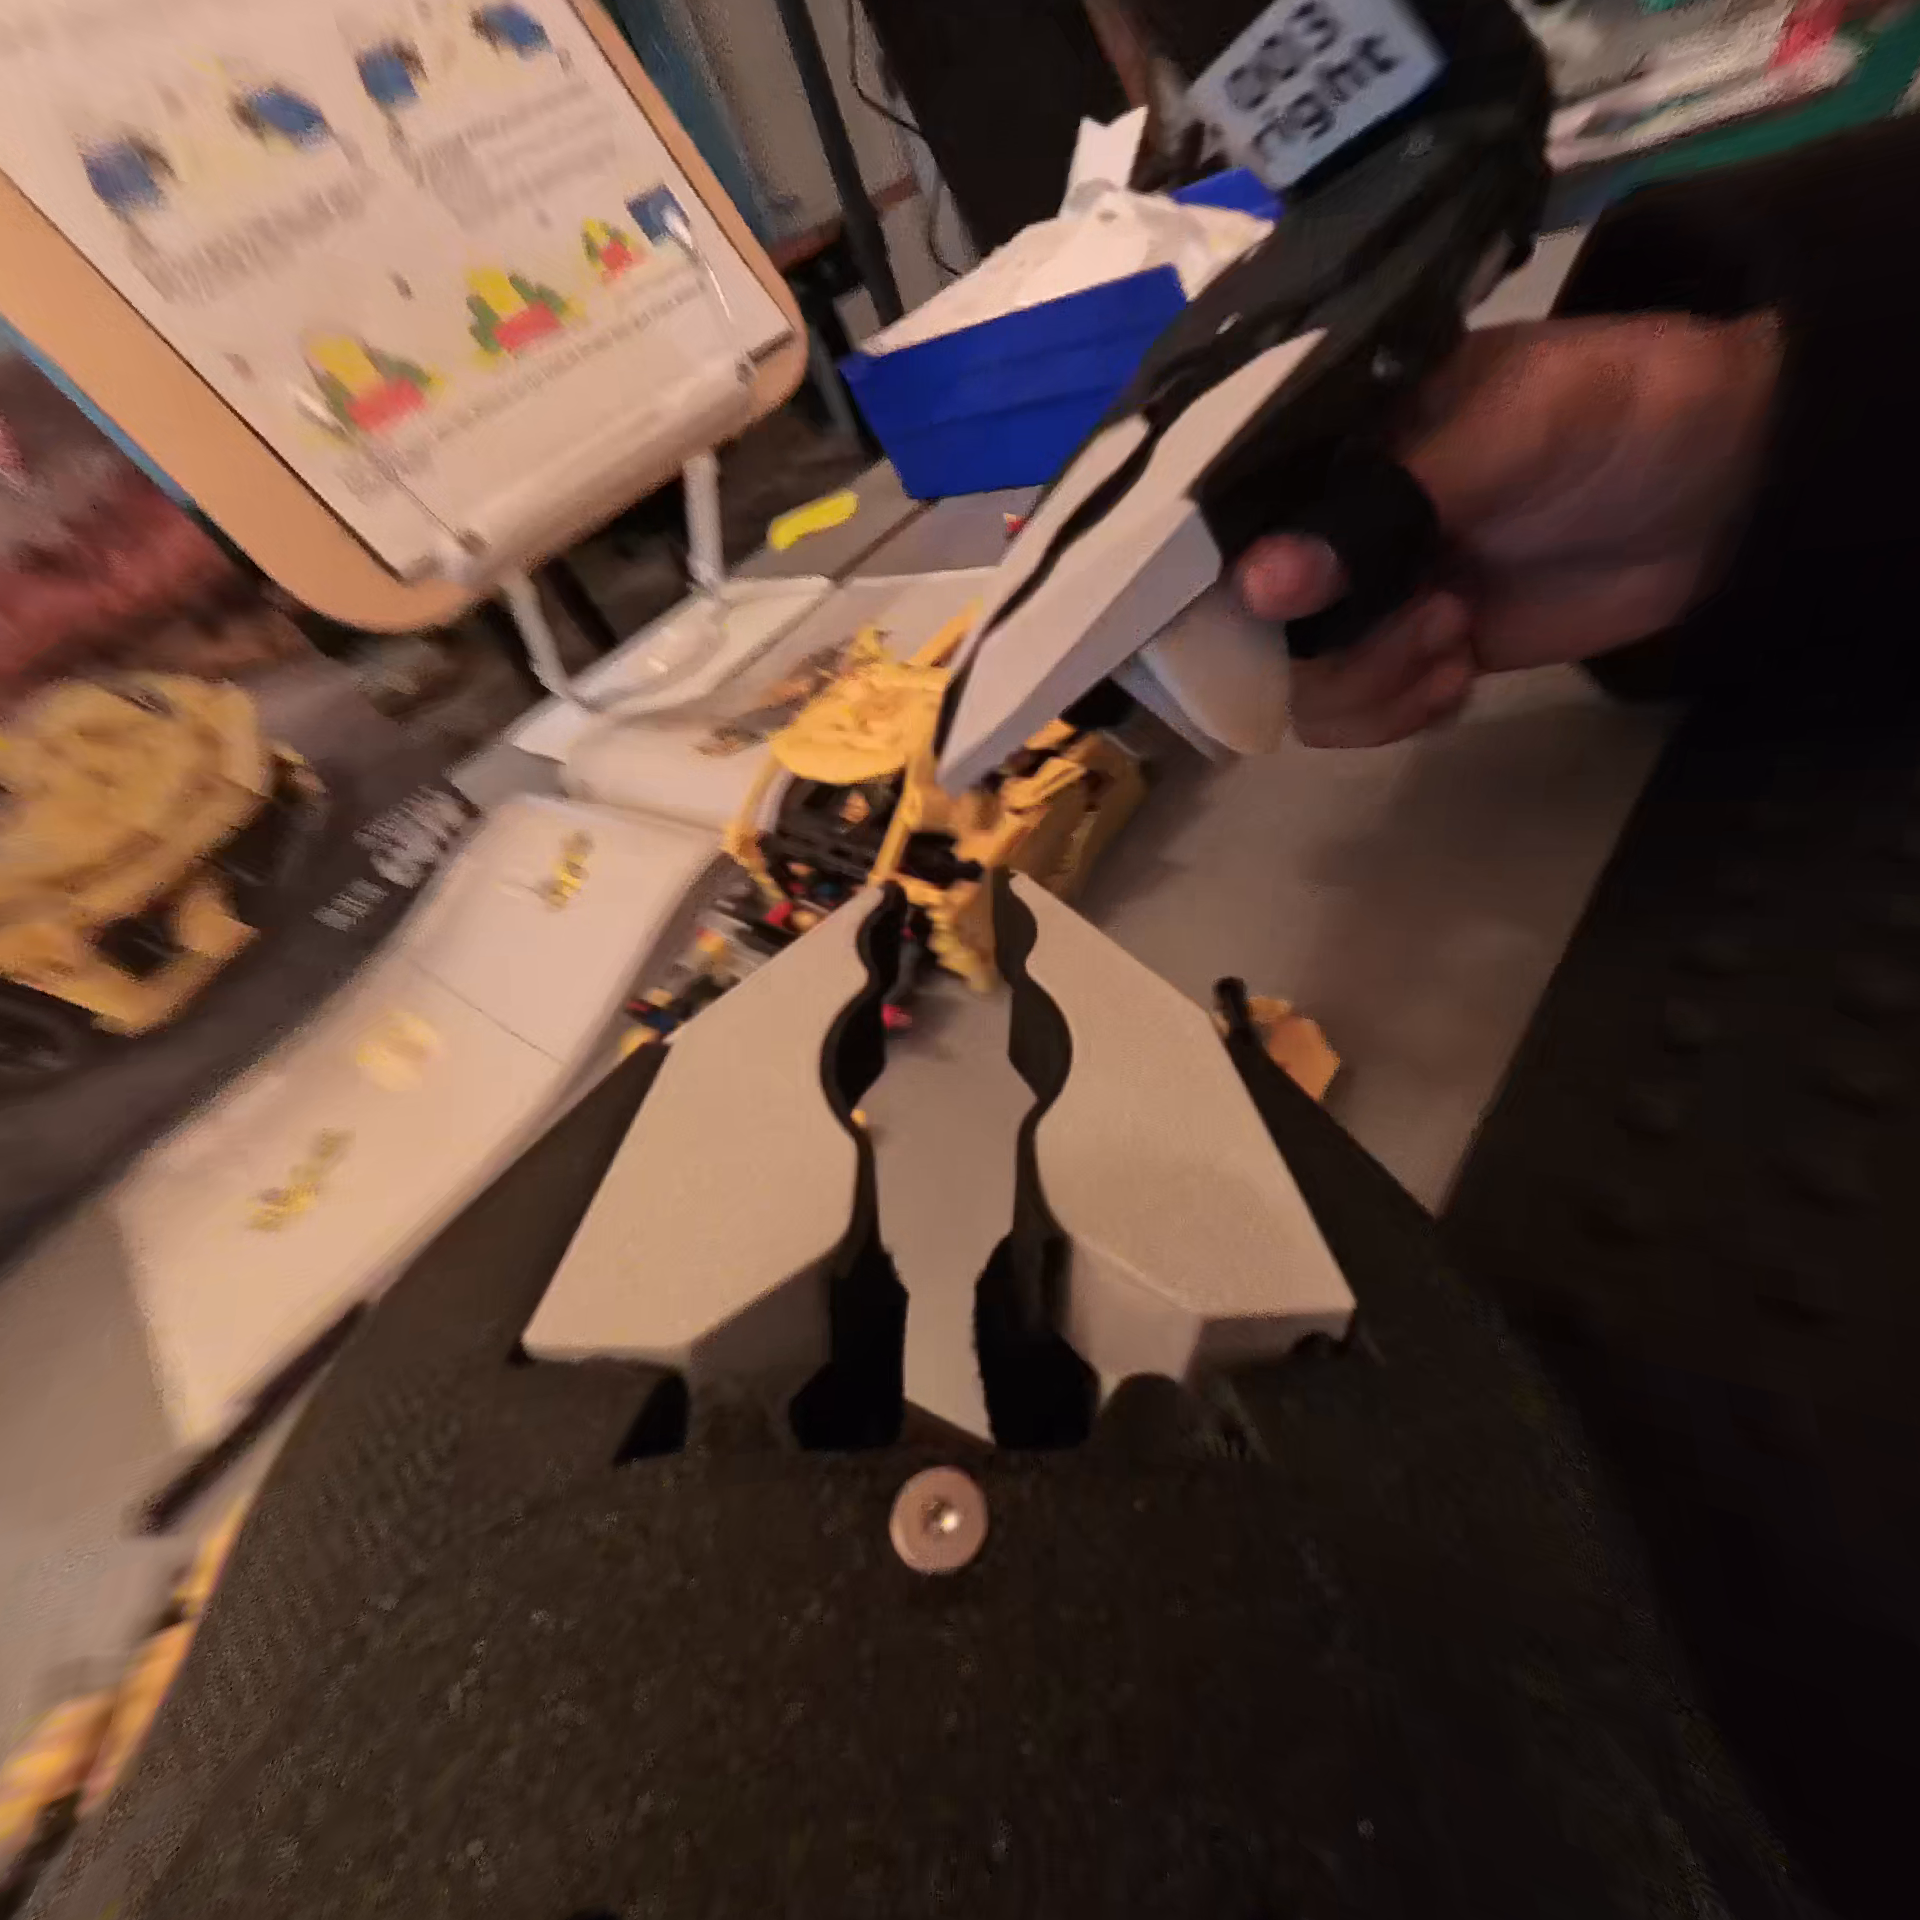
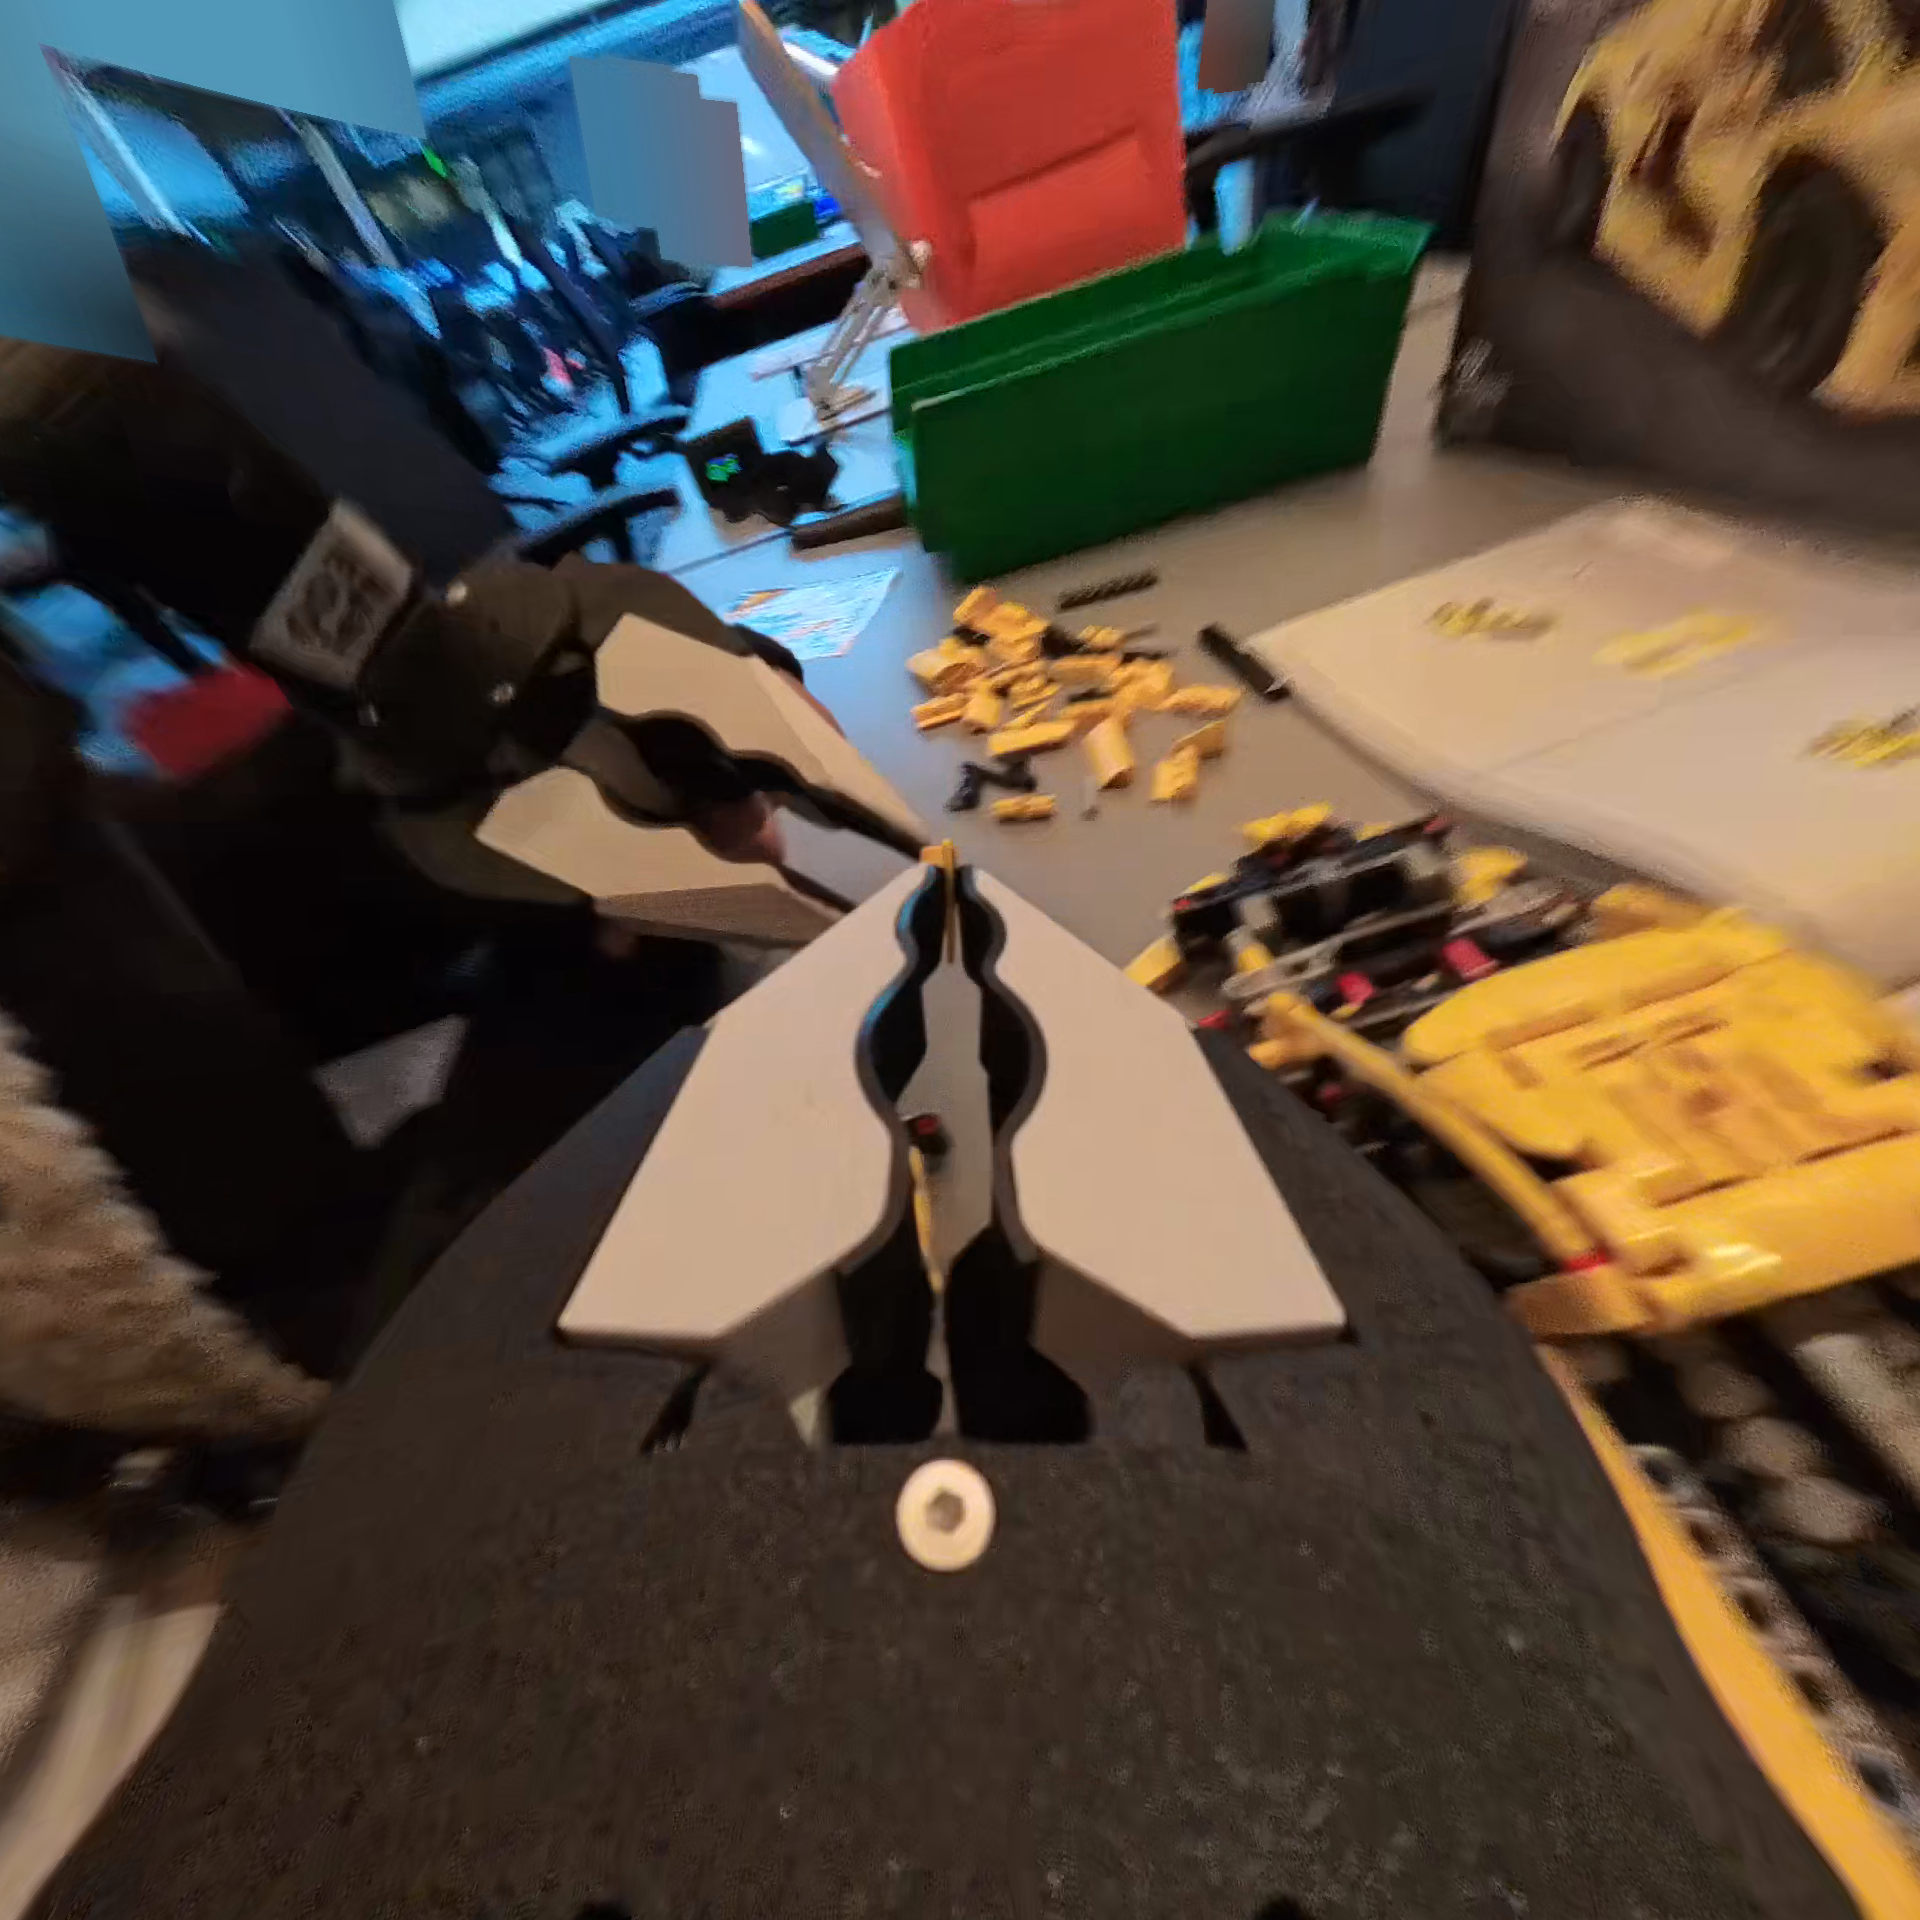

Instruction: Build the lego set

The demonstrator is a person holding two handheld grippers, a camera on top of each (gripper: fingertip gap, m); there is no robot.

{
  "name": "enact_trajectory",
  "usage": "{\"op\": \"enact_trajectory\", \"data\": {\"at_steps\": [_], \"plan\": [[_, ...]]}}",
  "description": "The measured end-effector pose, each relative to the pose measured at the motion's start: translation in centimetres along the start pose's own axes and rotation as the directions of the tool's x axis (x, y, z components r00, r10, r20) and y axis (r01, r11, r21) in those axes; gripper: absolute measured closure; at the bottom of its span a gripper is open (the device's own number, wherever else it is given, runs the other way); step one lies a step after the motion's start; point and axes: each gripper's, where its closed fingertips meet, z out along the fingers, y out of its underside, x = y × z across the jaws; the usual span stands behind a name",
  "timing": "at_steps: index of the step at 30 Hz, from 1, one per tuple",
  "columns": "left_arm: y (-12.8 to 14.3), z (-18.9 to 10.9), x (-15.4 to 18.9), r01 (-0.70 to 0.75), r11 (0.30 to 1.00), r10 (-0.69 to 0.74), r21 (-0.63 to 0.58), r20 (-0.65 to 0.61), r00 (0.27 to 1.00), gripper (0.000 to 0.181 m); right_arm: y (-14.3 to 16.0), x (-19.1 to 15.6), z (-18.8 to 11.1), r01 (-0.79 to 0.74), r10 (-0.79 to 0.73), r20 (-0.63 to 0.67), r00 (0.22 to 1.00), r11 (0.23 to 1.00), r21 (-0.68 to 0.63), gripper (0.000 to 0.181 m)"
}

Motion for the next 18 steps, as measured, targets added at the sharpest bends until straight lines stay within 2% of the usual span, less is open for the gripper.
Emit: {"op": "enact_trajectory", "data": {"at_steps": [2,3,5,7,9,11,15,18], "plan": [[0.3,0.2,0.0,0.214,0.977,-0.215,-0.018,-0.097,0.972,0.162,-1.3,-0.5,-0.6,0.215,-0.212,-0.061,0.975,0.975,0.057,0.18],[0.0,0.0,-0.4,0.312,0.95,-0.309,-0.005,-0.137,0.941,0.16,-1.5,-0.8,-0.8,0.338,-0.331,-0.093,0.939,0.939,0.065,0.18],[-1.2,-0.7,-1.0,0.514,0.857,-0.488,0.041,-0.26,0.833,0.159,-1.3,-1.3,-0.9,0.549,-0.541,-0.141,0.829,0.835,0.028,0.181],[-2.2,-1.6,-1.1,0.669,0.742,-0.601,0.038,-0.402,0.69,0.157,-0.8,-1.5,-0.7,0.653,-0.648,-0.155,0.745,0.757,-0.023,0.181],[-2.6,-2.1,-0.6,0.724,0.689,-0.634,0.005,-0.481,0.606,0.157,-0.8,-2.1,-0.5,0.725,-0.718,-0.168,0.675,0.688,-0.032,0.181],[-2.3,-1.9,-0.1,0.725,0.688,-0.642,-0.032,-0.491,0.588,0.157,-0.9,-2.6,-0.3,0.772,-0.764,-0.179,0.62,0.635,-0.034,0.181],[-2.2,-1.8,0.6,0.729,0.68,-0.652,-0.083,-0.523,0.549,0.158,-0.7,-3.1,-0.1,0.804,-0.796,-0.179,0.578,0.593,-0.043,0.181],[-2.3,-1.9,0.7,0.741,0.666,-0.656,-0.09,-0.544,0.523,0.166,-0.6,-3.5,0.0,0.8,-0.793,-0.163,0.588,0.599,-0.028,0.18]]}}
